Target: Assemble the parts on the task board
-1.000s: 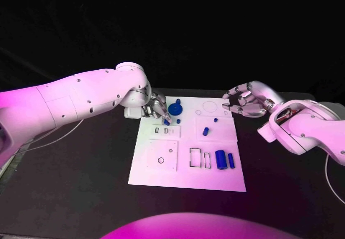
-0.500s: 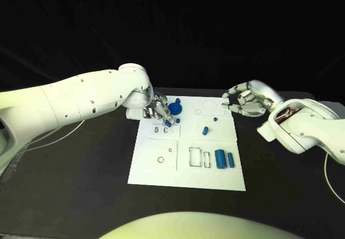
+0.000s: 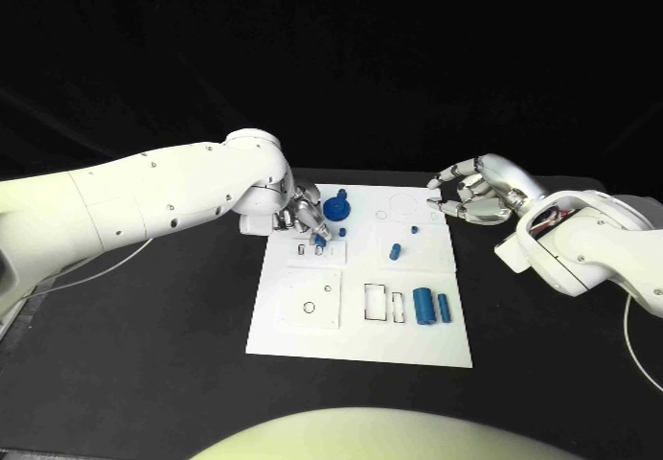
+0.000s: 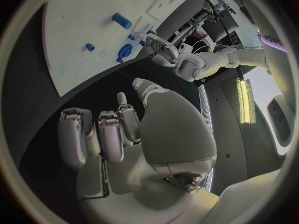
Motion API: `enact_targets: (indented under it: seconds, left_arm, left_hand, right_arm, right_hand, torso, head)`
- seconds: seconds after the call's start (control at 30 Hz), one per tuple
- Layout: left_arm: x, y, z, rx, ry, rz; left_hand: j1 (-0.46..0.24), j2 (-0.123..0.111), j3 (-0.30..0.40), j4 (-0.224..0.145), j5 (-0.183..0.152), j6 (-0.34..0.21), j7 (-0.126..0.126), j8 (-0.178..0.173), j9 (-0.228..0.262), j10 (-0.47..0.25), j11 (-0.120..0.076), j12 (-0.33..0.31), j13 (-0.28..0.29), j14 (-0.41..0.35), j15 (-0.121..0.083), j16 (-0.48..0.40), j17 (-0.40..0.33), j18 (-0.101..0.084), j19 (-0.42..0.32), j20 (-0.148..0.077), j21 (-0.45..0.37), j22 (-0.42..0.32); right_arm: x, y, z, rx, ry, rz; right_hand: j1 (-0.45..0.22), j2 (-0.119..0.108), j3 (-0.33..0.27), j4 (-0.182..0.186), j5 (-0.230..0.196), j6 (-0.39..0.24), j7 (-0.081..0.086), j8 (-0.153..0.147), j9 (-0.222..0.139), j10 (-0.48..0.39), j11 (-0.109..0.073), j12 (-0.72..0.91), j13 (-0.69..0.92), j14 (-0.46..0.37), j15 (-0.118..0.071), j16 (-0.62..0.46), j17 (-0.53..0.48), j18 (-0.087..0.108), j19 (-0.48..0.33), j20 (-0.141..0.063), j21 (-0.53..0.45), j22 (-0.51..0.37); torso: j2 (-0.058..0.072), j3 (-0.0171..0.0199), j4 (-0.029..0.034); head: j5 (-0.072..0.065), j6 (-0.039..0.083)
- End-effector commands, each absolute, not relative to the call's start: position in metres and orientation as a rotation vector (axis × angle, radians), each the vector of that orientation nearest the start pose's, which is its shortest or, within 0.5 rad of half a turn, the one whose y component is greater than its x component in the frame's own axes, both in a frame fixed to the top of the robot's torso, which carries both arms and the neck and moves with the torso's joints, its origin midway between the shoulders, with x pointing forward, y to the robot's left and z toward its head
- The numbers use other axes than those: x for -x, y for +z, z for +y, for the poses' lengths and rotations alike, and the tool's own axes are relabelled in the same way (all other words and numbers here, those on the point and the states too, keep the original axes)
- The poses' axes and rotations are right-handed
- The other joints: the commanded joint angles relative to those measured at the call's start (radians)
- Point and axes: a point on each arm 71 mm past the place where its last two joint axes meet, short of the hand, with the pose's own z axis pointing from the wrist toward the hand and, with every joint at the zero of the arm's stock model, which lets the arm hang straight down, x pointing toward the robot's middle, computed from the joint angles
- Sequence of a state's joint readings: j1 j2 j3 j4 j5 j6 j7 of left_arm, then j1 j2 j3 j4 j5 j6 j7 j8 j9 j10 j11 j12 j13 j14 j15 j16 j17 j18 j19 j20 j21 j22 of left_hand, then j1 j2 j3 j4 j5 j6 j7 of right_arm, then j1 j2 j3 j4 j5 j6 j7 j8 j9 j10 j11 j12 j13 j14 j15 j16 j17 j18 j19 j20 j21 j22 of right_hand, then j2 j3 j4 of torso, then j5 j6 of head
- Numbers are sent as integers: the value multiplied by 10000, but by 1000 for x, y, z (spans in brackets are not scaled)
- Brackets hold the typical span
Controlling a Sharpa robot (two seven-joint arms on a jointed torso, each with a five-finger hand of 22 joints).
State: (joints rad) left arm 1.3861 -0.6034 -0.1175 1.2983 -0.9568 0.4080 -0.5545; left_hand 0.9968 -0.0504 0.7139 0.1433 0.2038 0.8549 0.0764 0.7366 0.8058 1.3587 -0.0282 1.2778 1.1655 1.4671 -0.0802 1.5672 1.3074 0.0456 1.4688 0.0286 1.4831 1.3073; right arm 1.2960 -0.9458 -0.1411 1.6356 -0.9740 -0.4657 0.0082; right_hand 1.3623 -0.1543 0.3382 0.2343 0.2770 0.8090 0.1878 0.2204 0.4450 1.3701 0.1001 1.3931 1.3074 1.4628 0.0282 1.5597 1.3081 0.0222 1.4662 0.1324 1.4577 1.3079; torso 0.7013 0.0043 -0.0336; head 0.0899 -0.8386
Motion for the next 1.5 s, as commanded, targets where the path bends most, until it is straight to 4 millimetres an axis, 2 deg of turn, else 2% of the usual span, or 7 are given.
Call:
enact_targets:
  seconds: [0.03, 0.43, 0.93, 1.17, 1.5]
  left_arm:
    - [-525, -182, 160, -310, -3204, 24251]
    - [-517, -194, 161, -552, -2973, 24040]
    - [-512, -198, 158, -678, -3071, 24248]
    - [-511, -199, 158, -688, -3141, 24438]
    - [-510, -199, 158, -676, -3200, 24594]
  left_hand:
    - [-123, 9, 1921, -1897, 26, 404, -336, 39, 15, 67, -8, 37, -13, 1037, -48, 36, 2634, -76, 213, -57, 56, 949]
    - [-139, -4, 1934, -1915, 27, 404, -341, 50, 25, 76, -13, 47, -3, 1037, -53, 36, 2634, -77, 216, -63, 59, 953]
    - [-154, 4, 1948, -1917, 27, 409, -345, 61, 33, 100, -17, 78, 38, 1037, -57, 36, 2634, -79, 220, -67, 63, 961]
    - [-157, 5, 1951, -1919, 26, 410, -346, 64, 35, 108, -18, 89, 53, 1037, -58, 36, 2634, -80, 223, -68, 65, 967]
    - [-202, 28, 1989, -1931, 28, 440, -363, 97, 56, 178, -32, 175, 162, 1037, -71, 36, 2634, -83, 229, -74, 70, 977]
  right_arm:
    - [-469, -163, -223, -2389, 8935, 16329]
    - [-469, -163, -223, -2356, 8946, 16328]
    - [-469, -164, -223, -2335, 8943, 16328]
    - [-469, -164, -223, -2332, 8944, 16336]
    - [-469, -164, -223, -2329, 8941, 16342]
  right_hand:
    - [-66, -45, 14, 32, -34, -41, -39, 34, -9, -6, -22, -24, 637, 966, -66, -64, 2206, 94, 382, -84, -42, 1709]
    - [-66, -45, 14, 32, -34, -41, -39, 34, -9, -6, -22, -24, 637, 966, -66, -64, 2206, 94, 382, -84, -42, 1709]
    - [-66, -45, 14, 32, -34, -41, -39, 34, -9, -6, -22, -24, 637, 966, -66, -64, 2206, 94, 382, -84, -42, 1709]
    - [-70, -47, 23, 36, -28, -36, -42, 48, -11, 6, -24, -14, 647, 965, -68, -67, 2201, 94, 383, -86, -43, 1710]
    - [-70, -47, 23, 36, -28, -36, -42, 48, -11, 6, -24, -14, 647, 965, -68, -67, 2201, 94, 383, -86, -43, 1710]
  torso:
    - [-3, 3, 6]
    - [3, 7, -28]
    - [5, 16, -18]
    - [3, 6, 0]
    - [4, 2, -15]
  head:
    - [8, 1]
    - [32, 0]
    - [20, -29]
    - [10, -40]
    - [25, -38]
